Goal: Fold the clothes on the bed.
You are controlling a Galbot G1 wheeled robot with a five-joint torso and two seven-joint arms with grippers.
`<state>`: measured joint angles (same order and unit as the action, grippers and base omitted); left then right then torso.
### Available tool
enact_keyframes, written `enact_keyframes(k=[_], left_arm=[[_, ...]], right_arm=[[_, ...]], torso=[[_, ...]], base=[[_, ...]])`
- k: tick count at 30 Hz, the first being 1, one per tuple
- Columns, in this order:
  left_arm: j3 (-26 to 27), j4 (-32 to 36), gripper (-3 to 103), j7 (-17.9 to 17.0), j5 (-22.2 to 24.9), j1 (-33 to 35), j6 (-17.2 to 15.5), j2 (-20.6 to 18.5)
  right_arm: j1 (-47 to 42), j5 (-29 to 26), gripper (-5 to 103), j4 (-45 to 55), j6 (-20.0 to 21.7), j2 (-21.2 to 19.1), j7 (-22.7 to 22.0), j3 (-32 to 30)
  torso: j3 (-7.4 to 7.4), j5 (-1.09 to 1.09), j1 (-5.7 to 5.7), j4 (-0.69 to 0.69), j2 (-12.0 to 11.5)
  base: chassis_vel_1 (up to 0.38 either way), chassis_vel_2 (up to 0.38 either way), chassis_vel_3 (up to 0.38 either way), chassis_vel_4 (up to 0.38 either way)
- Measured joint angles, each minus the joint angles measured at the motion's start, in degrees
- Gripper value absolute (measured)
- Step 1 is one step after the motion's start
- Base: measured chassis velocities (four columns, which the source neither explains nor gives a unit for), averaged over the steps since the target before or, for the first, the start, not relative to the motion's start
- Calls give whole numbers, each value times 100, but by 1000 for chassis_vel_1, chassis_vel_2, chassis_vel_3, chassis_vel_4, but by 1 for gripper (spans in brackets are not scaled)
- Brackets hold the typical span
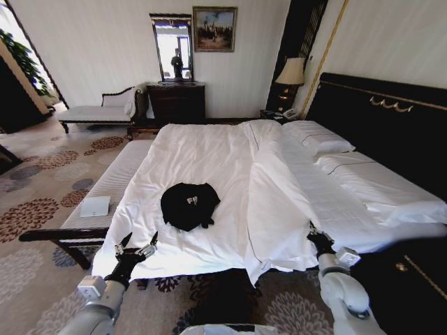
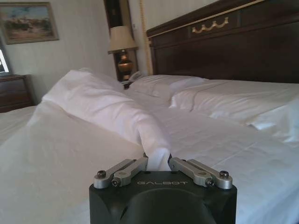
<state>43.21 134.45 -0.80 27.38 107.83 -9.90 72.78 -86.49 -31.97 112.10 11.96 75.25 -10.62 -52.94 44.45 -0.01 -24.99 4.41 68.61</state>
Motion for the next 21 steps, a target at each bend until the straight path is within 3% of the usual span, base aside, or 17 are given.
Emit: enact_keyframes(k=[10,21], left_arm=[[-61,-18,100,-36,4,-69,-6,-53],[-52,17,100,-52,-4,-43,-20,-19]], right_arm=[[215,-204,1,-825,-69,-489,124,-1160],[469,174,1,-1576,-80,-1073,151,-1684]], torso=[[0,-1,0,1,0],[0,-2,0,-1,0]], base=[[0,0,0,0],[0,0,0,0]])
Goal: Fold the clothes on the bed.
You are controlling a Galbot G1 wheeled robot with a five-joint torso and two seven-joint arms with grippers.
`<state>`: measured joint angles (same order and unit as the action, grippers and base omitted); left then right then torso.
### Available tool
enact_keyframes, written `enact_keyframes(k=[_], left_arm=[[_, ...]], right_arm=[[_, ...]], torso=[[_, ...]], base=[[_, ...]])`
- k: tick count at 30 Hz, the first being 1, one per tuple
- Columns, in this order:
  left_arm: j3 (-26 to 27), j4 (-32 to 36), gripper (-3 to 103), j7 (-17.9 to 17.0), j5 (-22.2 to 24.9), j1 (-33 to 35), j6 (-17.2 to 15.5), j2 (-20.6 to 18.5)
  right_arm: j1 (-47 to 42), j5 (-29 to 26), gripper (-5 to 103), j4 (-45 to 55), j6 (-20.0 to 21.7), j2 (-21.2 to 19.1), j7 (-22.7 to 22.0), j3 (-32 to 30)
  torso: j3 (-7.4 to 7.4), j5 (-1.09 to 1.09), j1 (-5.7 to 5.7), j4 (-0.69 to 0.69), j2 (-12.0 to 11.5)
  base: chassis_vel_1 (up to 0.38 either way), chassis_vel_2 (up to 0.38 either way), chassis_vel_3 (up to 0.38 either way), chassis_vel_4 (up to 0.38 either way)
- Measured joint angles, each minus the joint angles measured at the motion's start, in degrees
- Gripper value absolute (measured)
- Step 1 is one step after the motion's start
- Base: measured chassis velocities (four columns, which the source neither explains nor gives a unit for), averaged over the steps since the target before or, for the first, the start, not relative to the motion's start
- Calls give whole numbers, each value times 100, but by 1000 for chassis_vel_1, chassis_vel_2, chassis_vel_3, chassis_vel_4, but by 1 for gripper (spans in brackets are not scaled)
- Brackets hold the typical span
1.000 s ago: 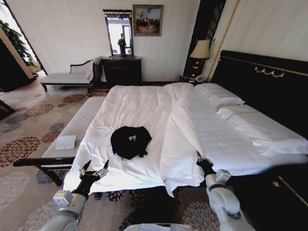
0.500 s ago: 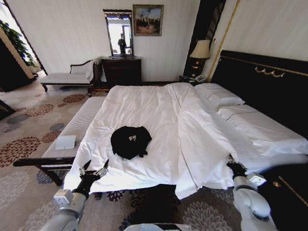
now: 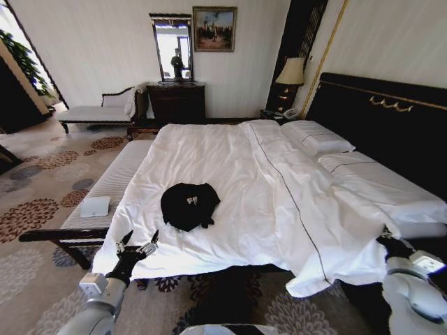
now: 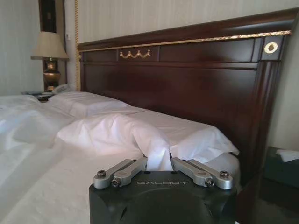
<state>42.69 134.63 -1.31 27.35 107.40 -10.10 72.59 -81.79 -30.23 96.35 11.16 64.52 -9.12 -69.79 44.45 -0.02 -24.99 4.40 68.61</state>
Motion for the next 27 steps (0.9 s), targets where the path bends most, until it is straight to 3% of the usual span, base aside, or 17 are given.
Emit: enact_keyframes(k=[10,27], left_arm=[[-7,10,100,-16,-17,-2,-11,-25],[-14,21,100,-44,-32,13,-37,10]], right_arm=[[211,151,1,-1133,-164,-575,23,-198],[543,212,1,-2517,-177,-575,-242,-61]], torso=[[0,0,0,-3,0],[-1,0,0,-5,0]], base=[[0,0,0,0],[0,0,0,0]])
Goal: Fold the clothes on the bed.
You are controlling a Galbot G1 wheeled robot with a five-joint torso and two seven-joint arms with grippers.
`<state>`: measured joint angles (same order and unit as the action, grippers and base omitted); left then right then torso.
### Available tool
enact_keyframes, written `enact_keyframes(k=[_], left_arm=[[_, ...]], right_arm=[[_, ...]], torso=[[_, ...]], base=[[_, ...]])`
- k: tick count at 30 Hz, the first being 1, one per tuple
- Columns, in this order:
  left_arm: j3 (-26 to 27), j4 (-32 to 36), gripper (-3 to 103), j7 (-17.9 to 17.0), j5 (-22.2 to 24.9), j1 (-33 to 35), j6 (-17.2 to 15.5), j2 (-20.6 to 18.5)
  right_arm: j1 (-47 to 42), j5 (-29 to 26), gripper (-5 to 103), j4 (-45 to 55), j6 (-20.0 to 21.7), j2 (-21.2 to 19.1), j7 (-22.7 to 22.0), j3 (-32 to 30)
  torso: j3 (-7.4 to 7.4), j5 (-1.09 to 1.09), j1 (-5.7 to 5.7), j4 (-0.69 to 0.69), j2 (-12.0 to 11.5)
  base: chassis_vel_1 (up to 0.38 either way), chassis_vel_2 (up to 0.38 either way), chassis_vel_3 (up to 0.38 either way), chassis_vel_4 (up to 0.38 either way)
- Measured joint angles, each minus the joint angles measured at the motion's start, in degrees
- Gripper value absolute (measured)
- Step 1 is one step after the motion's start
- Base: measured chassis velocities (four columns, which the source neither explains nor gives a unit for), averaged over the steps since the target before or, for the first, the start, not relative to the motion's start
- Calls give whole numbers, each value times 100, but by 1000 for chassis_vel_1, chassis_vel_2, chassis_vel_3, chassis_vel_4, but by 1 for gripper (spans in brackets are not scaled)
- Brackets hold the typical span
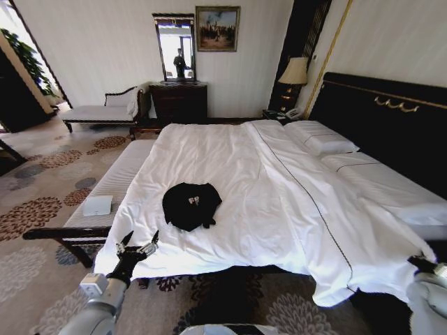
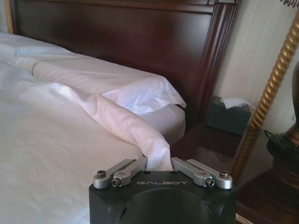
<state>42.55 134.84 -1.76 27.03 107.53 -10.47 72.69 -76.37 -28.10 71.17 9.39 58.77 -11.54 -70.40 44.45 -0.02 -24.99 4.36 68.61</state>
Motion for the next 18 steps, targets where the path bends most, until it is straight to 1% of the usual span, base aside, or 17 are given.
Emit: enact_keyframes(k=[8,11,15,18], left_arm=[[8,9,100,3,-3,10,9,29],[40,13,100,13,-2,32,22,47],[61,9,100,35,2,59,45,45],[58,5,100,41,3,58,48,41]], right_arm=[[45,45,1,-395,-86,-64,-32,1],[53,77,1,-559,-44,-30,-132,-12],[-19,102,1,-631,-49,27,-144,-8],[-73,107,-1,-661,-155,91,-167,17]], torso=[[0,1,0,1,0],[0,1,0,0,0],[0,3,-1,0,0],[0,3,-1,4,0]], base=[[0,0,0,0],[0,0,0,0],[0,0,0,0],[0,0,0,0]])
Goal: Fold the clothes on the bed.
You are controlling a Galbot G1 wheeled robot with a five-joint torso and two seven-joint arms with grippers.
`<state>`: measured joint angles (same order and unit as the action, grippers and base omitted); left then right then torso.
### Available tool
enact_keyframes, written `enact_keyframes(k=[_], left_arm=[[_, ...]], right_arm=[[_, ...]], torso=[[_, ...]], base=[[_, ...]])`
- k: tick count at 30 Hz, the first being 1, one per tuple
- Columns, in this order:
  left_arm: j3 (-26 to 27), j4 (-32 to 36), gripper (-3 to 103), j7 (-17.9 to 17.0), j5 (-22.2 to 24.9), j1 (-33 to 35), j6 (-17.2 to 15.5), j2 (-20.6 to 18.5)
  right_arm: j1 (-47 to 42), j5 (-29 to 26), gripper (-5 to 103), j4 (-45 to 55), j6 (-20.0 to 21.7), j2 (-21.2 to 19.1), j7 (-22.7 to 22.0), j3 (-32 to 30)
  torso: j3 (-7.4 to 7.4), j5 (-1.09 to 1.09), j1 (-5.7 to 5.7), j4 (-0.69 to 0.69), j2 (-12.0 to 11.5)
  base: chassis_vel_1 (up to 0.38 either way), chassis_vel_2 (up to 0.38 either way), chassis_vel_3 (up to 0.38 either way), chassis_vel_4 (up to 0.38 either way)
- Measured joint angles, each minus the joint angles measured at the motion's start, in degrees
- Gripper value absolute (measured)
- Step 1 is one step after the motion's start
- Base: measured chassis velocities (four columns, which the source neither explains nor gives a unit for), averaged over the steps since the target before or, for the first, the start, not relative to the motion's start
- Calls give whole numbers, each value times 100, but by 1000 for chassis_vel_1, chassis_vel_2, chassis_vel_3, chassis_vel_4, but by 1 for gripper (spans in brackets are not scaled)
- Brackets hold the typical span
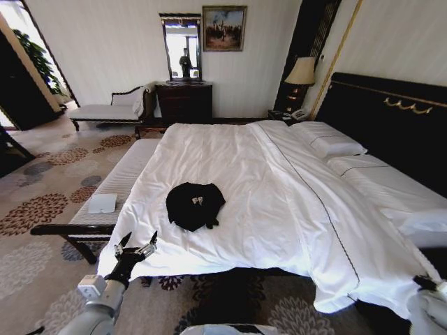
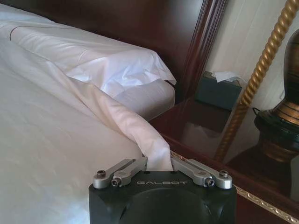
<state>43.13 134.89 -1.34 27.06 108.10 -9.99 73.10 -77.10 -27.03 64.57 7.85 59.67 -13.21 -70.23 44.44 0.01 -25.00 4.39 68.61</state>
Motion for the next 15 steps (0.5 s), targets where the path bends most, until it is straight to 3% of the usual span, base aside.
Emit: enact_keyframes(k=[2,3,5,9,10,13,15], left_arm=[[-17,5,100,0,0,-16,0,5],[-21,10,100,0,1,-18,0,7],[-22,12,100,1,2,-18,1,6],[-20,10,100,2,4,-9,1,5],[-20,10,100,2,4,-9,1,5],[-13,10,100,2,7,-2,8,15],[-10,9,100,2,7,1,10,16]], right_arm=[[-63,-30,9,-4,-173,82,-75,-6],[-84,-58,15,78,-267,119,-62,-9],[-104,-77,20,162,-323,147,-35,-17],[-143,-138,36,406,-430,259,64,4],[-143,-138,36,406,-430,259,64,4],[-210,-193,53,612,-493,365,140,17],[-242,-223,58,714,-519,406,180,22]], torso=[[0,2,2,40,1],[0,2,3,31,1],[0,4,4,32,2],[0,2,6,1,3],[0,2,6,1,3],[1,0,1,3,1],[1,1,0,4,0]], base=[[-33,-23,-7,-45],[-66,-122,-116,-90],[-44,-122,-116,-68],[-10,-27,-34,-15],[0,0,0,0],[0,0,0,0],[0,0,0,0]])
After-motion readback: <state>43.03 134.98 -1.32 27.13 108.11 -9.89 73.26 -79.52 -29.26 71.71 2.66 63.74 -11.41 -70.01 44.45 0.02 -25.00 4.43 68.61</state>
